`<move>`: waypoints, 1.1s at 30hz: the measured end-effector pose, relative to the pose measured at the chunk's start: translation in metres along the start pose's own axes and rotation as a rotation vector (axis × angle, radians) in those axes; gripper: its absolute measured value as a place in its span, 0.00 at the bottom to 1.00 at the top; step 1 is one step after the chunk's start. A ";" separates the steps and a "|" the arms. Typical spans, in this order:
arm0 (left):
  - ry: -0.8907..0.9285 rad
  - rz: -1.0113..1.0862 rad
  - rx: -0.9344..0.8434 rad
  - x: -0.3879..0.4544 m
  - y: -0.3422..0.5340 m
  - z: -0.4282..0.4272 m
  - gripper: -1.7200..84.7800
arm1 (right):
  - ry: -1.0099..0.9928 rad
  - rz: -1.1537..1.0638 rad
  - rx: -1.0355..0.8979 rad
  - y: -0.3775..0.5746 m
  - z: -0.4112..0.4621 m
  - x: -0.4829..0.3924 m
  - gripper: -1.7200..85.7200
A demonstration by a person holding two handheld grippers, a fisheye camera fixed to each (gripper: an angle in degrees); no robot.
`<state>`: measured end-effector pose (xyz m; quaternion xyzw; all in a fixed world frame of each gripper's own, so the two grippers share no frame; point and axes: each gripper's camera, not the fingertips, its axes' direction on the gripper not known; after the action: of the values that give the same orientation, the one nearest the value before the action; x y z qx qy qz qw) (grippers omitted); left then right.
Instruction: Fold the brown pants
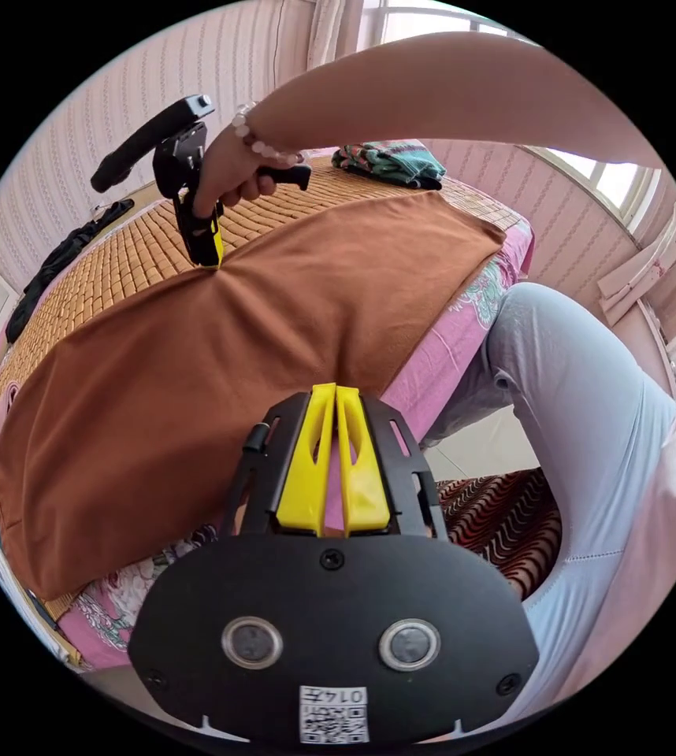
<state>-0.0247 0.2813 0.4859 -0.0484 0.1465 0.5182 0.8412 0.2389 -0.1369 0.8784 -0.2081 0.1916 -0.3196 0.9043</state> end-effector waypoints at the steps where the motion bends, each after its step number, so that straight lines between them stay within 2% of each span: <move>1: -0.001 0.010 -0.002 0.000 -0.001 0.001 0.01 | 0.034 -0.014 -0.019 -0.002 0.002 -0.004 0.01; 5: -0.050 0.066 -0.028 0.008 -0.008 0.005 0.01 | 0.025 0.029 -0.031 0.001 0.007 0.002 0.01; 8: -0.091 0.081 -0.026 0.012 -0.008 0.005 0.01 | -0.114 0.180 0.123 0.037 0.008 0.022 0.01; 10: -0.100 0.074 -0.015 0.012 -0.007 0.002 0.01 | -0.271 0.303 0.334 0.104 0.006 0.034 0.01; 13: -0.052 0.020 0.108 0.007 -0.004 -0.014 0.01 | -0.384 0.517 0.572 0.224 0.019 0.038 0.02; 15: 0.013 0.017 0.166 0.004 -0.008 -0.023 0.02 | -0.395 0.693 0.632 0.300 0.040 0.040 0.03; 19: 0.099 0.067 0.233 0.000 -0.025 -0.026 0.09 | -0.374 1.127 0.569 0.452 0.101 0.045 0.11; 24: 0.126 0.130 0.203 0.006 -0.066 -0.004 0.16 | -0.317 1.475 0.498 0.548 0.154 0.047 0.16; 28: 0.184 0.171 0.207 0.018 -0.093 0.006 0.17 | -0.367 1.520 0.571 0.578 0.182 0.054 0.17; 31: 0.263 0.183 0.218 0.019 -0.117 0.012 0.17 | -0.449 1.497 0.545 0.586 0.204 0.063 0.11; 33: 0.268 0.180 0.200 0.013 -0.138 0.020 0.17 | -0.449 1.467 0.631 0.596 0.201 0.061 0.08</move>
<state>0.1068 0.2335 0.4915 -0.0198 0.3118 0.5633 0.7649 0.6765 0.2968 0.7372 0.1746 -0.0052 0.3620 0.9157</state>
